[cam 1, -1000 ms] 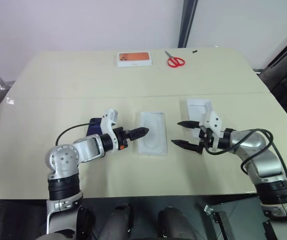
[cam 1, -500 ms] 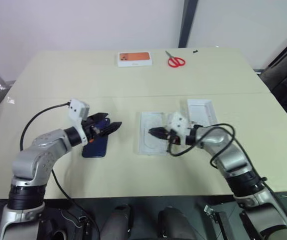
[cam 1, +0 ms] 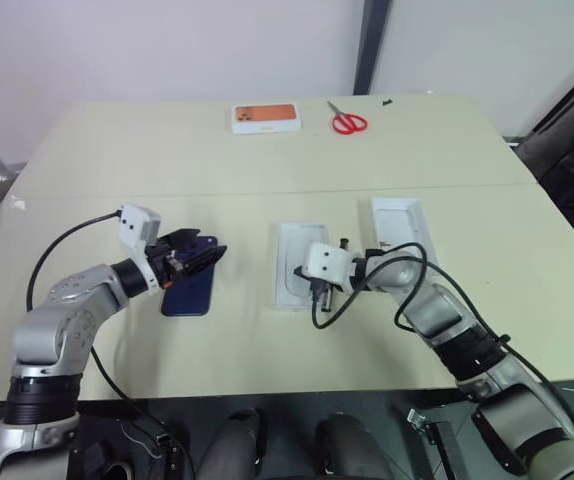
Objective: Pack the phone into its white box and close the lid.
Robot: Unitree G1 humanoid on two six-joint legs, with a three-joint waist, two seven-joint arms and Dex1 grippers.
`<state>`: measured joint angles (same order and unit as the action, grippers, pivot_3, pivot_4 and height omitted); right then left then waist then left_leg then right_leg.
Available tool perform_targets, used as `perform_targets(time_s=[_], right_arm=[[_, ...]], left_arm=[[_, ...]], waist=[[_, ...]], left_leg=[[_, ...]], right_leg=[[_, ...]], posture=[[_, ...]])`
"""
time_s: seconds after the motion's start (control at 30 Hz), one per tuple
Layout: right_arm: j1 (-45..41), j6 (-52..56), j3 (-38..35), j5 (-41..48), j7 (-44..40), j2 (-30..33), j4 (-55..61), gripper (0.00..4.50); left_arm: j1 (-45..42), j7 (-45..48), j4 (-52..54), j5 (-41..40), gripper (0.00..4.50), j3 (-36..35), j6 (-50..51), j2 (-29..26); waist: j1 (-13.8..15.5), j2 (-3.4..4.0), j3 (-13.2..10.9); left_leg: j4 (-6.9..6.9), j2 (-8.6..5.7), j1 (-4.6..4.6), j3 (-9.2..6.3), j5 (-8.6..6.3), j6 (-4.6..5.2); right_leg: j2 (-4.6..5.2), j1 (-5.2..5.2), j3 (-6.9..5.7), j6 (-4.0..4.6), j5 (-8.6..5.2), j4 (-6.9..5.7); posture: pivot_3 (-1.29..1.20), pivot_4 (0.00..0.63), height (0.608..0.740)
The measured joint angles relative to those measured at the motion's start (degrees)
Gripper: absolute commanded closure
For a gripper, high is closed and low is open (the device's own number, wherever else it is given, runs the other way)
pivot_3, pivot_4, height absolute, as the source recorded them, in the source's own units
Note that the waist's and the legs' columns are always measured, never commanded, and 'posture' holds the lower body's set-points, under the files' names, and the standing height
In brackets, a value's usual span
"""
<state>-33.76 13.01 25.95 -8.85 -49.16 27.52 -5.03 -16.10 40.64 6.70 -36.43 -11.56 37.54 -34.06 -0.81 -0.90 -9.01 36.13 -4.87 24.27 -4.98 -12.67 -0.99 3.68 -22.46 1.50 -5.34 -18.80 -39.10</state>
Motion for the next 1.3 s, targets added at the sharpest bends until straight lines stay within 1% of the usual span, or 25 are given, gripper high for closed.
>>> perform_targets(time_s=[0.13, 0.23, 0.33, 0.47, 0.6, 0.67, 0.77, 0.93, 1.0, 1.13, 1.3], right_arm=[[-0.4, -1.0, -0.6, -0.1, 1.3, -1.4, -2.0, 4.47], [-1.2, -0.5, -3.3, 0.9, 2.6, -2.7, -3.7, 4.47], [-3.5, 1.5, -7.3, 4.0, 3.9, -6.0, -3.7, 4.47], [-7.0, 5.0, -9.4, 6.4, 5.2, -10.9, -2.9, 4.47], [-8.7, 6.4, -5.3, 4.4, 6.5, -15.2, -3.6, 4.47], [-10.0, 8.0, -2.9, 3.6, 6.6, -17.6, -4.5, 4.47], [-12.6, 10.1, 0.6, 2.2, 6.2, -20.5, -7.1, 4.47], [-13.7, 12.6, 6.5, -1.5, 5.0, -21.9, -13.4, 4.47], [-13.7, 12.9, 7.1, -2.2, 5.0, -22.2, -15.8, 4.47], [-13.7, 13.0, 7.9, -3.9, 5.1, -23.2, -16.1, 4.47], [-13.6, 13.7, 8.0, -4.3, 5.0, -23.9, -16.1, 4.47]], left_arm=[[-1.8, -2.3, -3.9, -4.0, 0.2, -4.1, 7.3, -0.4], [-2.3, -2.5, -6.6, -7.4, 0.2, -7.6, 13.2, -2.1], [-3.3, -2.4, -11.1, -10.0, 0.2, -10.8, 17.6, -4.2], [-5.1, -2.3, -17.3, -10.9, 0.2, -13.1, 21.2, -6.8], [-5.3, -1.1, -20.9, -10.7, 0.2, -13.2, 24.2, -8.9], [-5.0, -0.2, -21.8, -9.7, 0.2, -11.5, 24.7, -10.0], [-4.7, 1.8, -22.1, -9.1, 0.2, -8.6, 26.2, -10.1], [-5.7, 3.3, -23.1, -8.0, 0.2, -7.1, 26.3, -9.7], [-6.0, 4.3, -23.1, -7.3, 0.2, -6.1, 25.9, -9.5], [-6.6, 5.6, -23.3, -5.6, 0.2, -4.8, 25.6, -8.7], [-7.0, 6.5, -23.0, -4.5, 0.2, -4.7, 25.6, -6.9]], waist=[[-0.1, 0.0, 0.0], [-0.1, 0.0, 0.0], [-0.4, 0.0, 0.0], [-0.4, 0.0, 0.0], [-0.3, 0.0, 0.0], [-0.3, 0.0, 0.0], [-0.3, 0.0, 0.0], [0.0, -0.01, 0.0], [0.0, 0.01, 0.0], [0.0, 0.14, 0.1], [0.1, 0.23, 0.2]], left_leg=[[0.01, 0.0, 0.0, 0.0, 0.0, 0.0], [0.0, 0.0, 0.0, 0.0, 0.0, 0.0], [-0.01, 0.01, 0.0, -0.01, 0.01, -0.01], [-0.01, 0.01, 0.0, -0.02, 0.01, -0.02], [-0.01, 0.0, 0.02, -0.02, 0.02, -0.03], [-0.02, -0.01, 0.01, -0.02, 0.02, -0.04], [-0.01, -0.01, 0.01, -0.03, 0.02, -0.04], [0.0, -0.09, 0.01, -0.06, 0.02, -0.04], [-0.01, -0.1, 0.01, -0.07, 0.02, -0.04], [-0.09, -0.11, -0.26, -0.07, 0.01, -0.04], [-0.09, -0.14, -0.34, -0.09, 0.01, -0.03]], right_leg=[[-0.01, -0.01, 0.0, 0.0, 0.0, -0.01], [-0.01, -0.04, 0.0, 0.0, 0.0, -0.03], [-0.03, -0.08, 0.01, 0.0, 0.0, -0.09], [-0.04, -0.1, 0.0, 0.0, 0.0, -0.1], [-0.03, -0.33, 0.0, 0.0, 0.0, -0.11], [-0.02, -0.34, 0.01, 0.0, 0.0, -0.12], [-0.02, -0.35, 0.0, 0.0, 0.0, -0.15], [0.03, -0.33, -0.02, 0.0, 0.0, -0.14], [0.03, -0.34, -0.02, 0.0, 0.0, -0.15], [0.05, -0.12, -0.01, 0.0, 0.0, -0.14], [0.08, -0.04, -0.02, 0.0, 0.0, -0.13]], posture=[[0.0, 0.15, 0.734], [0.0, 0.15, 0.734], [0.0, 0.15, 0.734], [0.0, 0.15, 0.734], [0.0, 0.15, 0.734], [0.0, 0.15, 0.734], [0.0, 0.15, 0.734], [0.0, 0.15, 0.734], [0.0, 0.15, 0.734], [0.0, 0.15, 0.734], [0.0, 0.15, 0.734]])
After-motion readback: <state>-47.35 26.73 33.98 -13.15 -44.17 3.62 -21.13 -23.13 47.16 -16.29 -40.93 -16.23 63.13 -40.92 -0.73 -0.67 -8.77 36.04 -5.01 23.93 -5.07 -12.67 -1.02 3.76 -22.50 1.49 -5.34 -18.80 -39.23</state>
